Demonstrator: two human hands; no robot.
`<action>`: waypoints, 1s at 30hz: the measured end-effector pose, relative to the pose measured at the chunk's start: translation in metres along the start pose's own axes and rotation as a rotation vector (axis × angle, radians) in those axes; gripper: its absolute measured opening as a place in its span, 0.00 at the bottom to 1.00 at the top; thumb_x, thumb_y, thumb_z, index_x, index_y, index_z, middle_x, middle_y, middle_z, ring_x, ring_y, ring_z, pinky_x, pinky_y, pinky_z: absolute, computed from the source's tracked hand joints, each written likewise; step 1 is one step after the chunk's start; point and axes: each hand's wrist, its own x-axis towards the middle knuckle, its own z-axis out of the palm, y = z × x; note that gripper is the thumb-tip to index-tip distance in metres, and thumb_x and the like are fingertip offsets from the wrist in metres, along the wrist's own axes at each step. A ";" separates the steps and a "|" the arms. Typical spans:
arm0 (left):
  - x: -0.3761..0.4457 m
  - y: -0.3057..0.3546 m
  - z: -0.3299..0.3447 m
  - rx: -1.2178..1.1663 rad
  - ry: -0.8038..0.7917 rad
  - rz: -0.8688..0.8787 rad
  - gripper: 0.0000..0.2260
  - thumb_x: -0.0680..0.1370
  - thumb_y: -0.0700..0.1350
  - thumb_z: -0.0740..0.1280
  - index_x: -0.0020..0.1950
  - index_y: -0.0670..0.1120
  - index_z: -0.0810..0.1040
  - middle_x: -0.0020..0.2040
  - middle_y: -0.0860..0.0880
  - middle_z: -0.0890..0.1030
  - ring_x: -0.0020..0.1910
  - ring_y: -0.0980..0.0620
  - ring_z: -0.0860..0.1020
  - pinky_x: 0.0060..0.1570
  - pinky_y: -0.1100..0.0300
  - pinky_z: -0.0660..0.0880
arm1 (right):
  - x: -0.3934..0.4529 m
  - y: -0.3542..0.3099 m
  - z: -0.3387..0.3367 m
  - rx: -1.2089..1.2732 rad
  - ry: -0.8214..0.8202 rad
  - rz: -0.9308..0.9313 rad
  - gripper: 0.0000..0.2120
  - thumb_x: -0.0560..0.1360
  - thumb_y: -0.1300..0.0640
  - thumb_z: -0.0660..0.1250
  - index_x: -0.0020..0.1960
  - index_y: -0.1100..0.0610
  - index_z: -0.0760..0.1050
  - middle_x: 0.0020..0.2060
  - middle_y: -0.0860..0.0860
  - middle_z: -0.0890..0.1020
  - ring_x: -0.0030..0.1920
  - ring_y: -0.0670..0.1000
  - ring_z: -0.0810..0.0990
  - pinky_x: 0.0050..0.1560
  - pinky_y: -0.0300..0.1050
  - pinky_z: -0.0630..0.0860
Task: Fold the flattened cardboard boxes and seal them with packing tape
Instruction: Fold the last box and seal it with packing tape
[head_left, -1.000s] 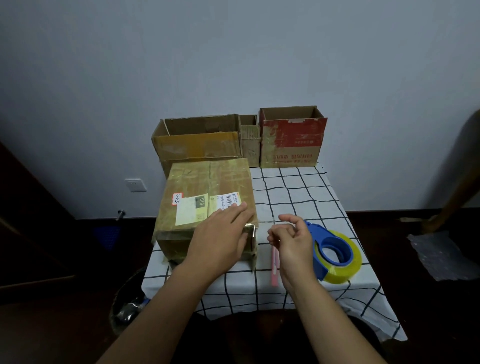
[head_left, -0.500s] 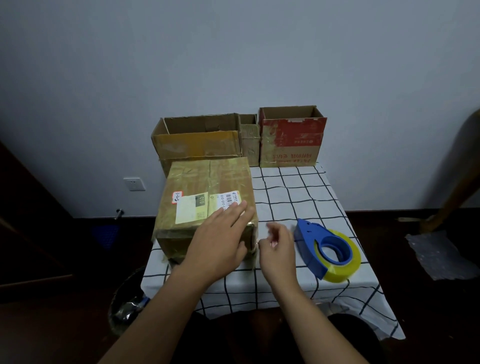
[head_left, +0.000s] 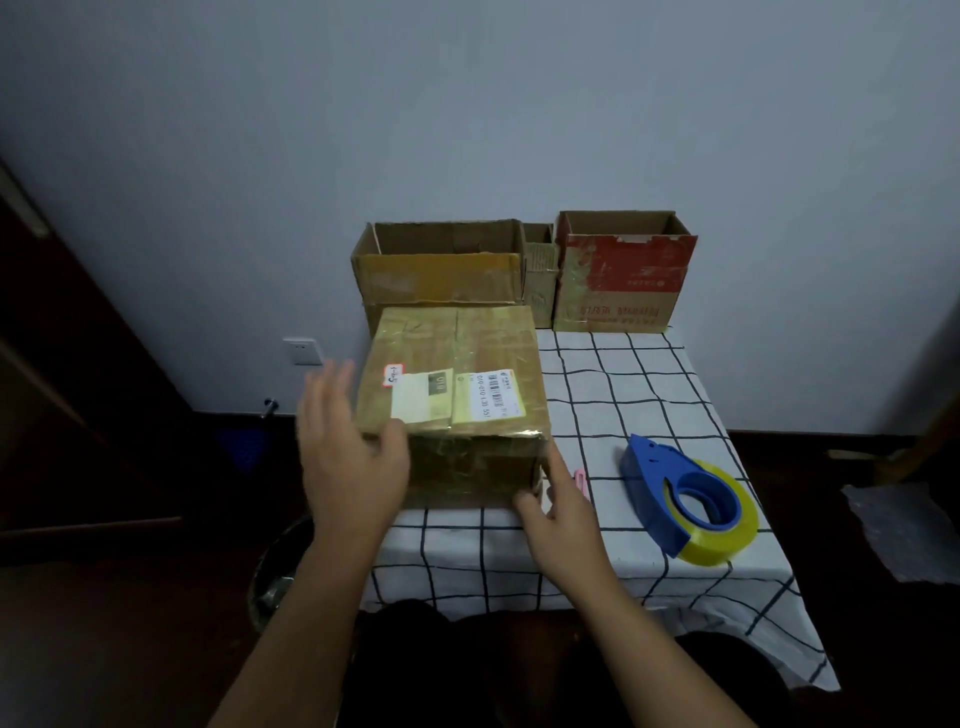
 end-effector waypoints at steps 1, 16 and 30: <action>0.002 -0.012 -0.007 -0.050 0.013 -0.157 0.28 0.79 0.43 0.62 0.78 0.51 0.60 0.79 0.50 0.59 0.78 0.51 0.54 0.75 0.45 0.56 | 0.000 0.001 0.000 0.040 0.030 -0.006 0.33 0.78 0.64 0.62 0.79 0.46 0.56 0.57 0.40 0.78 0.52 0.26 0.73 0.52 0.22 0.68; -0.001 -0.042 0.016 -0.175 -0.146 -0.209 0.27 0.70 0.59 0.74 0.63 0.51 0.69 0.61 0.55 0.72 0.57 0.56 0.73 0.48 0.59 0.72 | 0.019 -0.016 -0.005 -0.042 0.281 0.062 0.28 0.68 0.32 0.68 0.60 0.48 0.72 0.48 0.42 0.81 0.51 0.47 0.80 0.44 0.40 0.74; -0.001 -0.045 0.025 0.037 -0.090 -0.063 0.38 0.64 0.70 0.70 0.63 0.45 0.68 0.57 0.51 0.71 0.58 0.51 0.73 0.46 0.57 0.69 | 0.031 -0.005 0.006 -0.585 0.433 -0.231 0.34 0.71 0.30 0.58 0.67 0.52 0.74 0.42 0.56 0.82 0.37 0.58 0.80 0.31 0.49 0.77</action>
